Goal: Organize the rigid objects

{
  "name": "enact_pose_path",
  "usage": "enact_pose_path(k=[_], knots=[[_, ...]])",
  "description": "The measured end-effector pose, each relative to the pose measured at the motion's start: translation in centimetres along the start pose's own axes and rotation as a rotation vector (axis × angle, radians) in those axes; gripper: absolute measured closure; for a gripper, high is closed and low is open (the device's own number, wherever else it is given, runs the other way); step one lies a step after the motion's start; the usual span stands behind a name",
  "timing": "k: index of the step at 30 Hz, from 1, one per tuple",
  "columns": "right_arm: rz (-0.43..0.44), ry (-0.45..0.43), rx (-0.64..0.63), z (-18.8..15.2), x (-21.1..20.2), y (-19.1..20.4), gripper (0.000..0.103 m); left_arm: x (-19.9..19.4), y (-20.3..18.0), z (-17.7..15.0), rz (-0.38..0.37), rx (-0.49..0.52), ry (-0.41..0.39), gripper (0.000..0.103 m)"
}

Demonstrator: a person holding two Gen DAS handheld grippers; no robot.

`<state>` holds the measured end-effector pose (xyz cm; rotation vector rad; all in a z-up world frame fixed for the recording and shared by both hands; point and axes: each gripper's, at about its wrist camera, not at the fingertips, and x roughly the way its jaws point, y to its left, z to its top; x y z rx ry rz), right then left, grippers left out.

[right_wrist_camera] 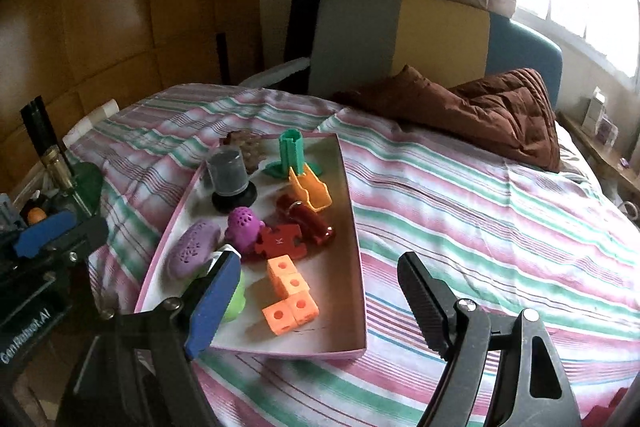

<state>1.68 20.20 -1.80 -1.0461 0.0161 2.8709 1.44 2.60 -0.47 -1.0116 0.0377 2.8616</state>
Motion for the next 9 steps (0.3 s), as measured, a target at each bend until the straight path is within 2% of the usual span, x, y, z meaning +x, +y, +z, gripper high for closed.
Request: enact_pose_path(k=[6,9], knots=[[0.008,-0.001,0.001,-0.11,0.00,0.22,0.022,-1.06,0.50,0.51,0.018,-0.022,-0.056,0.066],[0.001,-0.007,-0.001,-0.03,-0.10,0.26,0.022,-0.61,0.74,0.70,-0.002,-0.032,-0.024,0.066]])
